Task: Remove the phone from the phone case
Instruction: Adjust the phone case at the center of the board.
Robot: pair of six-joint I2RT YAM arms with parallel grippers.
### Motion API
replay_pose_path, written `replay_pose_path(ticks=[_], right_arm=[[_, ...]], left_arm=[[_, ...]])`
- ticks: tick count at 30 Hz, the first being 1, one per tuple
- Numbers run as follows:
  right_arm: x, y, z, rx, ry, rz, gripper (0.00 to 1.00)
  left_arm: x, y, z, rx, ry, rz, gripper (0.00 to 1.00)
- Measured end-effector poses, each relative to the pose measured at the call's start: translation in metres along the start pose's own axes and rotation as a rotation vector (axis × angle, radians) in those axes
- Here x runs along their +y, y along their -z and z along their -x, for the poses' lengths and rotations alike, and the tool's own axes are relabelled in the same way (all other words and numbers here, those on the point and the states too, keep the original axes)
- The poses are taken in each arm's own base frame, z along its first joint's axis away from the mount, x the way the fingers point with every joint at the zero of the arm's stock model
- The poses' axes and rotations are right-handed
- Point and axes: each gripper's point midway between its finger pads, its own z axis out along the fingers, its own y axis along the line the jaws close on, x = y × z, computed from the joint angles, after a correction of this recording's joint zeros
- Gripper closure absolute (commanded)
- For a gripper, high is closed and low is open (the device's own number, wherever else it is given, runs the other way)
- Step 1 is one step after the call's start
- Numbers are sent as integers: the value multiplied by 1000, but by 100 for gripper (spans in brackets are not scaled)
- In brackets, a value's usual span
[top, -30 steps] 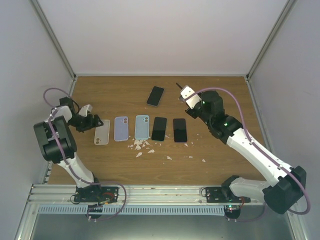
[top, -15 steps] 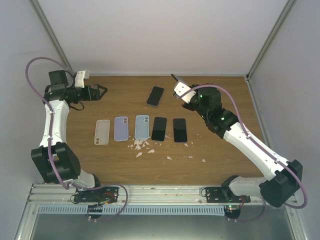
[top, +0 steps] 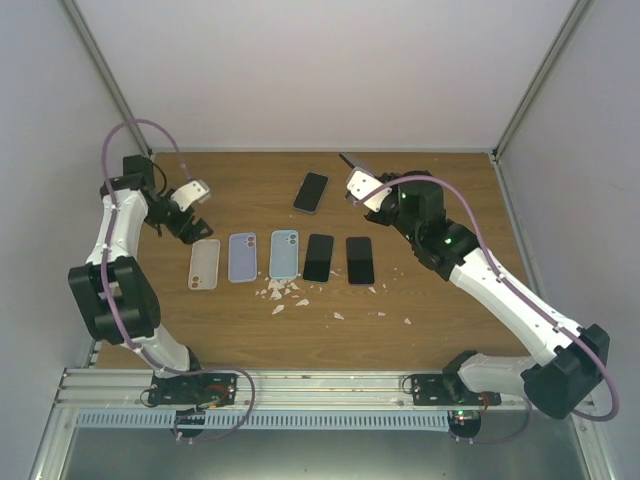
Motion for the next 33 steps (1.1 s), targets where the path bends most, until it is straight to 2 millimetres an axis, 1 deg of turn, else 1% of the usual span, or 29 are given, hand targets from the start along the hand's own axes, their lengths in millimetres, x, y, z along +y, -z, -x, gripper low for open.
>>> replay_pose_path(ticks=[3, 4, 6, 9, 12, 16, 19, 24, 25, 26, 28, 30, 33], right_arm=[[5, 0, -2, 5, 2, 24, 99], [7, 0, -2, 7, 3, 30, 99], [8, 0, -4, 13, 1, 37, 99], [10, 0, -5, 19, -4, 44, 100], [12, -1, -7, 26, -3, 52, 100], [16, -3, -10, 37, 0, 64, 99], [19, -5, -12, 44, 0, 72, 99], [20, -5, -13, 50, -1, 77, 99], [20, -5, -13, 50, -1, 77, 99], [20, -5, -13, 50, -1, 77, 99], [20, -5, -13, 50, 0, 77, 99], [20, -5, -13, 51, 0, 77, 100], [20, -5, -14, 51, 0, 76, 100]], left_arm=[[1, -13, -21, 95, -137, -36, 25], [3, -17, -27, 125, -194, -48, 31], [8, -25, -34, 173, -293, -59, 37], [14, -39, -43, 241, -412, -76, 44], [19, -58, -47, 290, -503, -108, 49], [24, -84, -53, 335, -570, -138, 54], [26, -100, -58, 358, -591, -154, 60], [30, -120, -70, 396, -606, -174, 80], [32, -123, -72, 402, -600, -175, 82], [33, -125, -73, 406, -593, -178, 85], [39, -127, -74, 405, -575, -171, 93], [45, -126, -73, 393, -546, -157, 100], [56, -118, -76, 357, -457, -130, 100]])
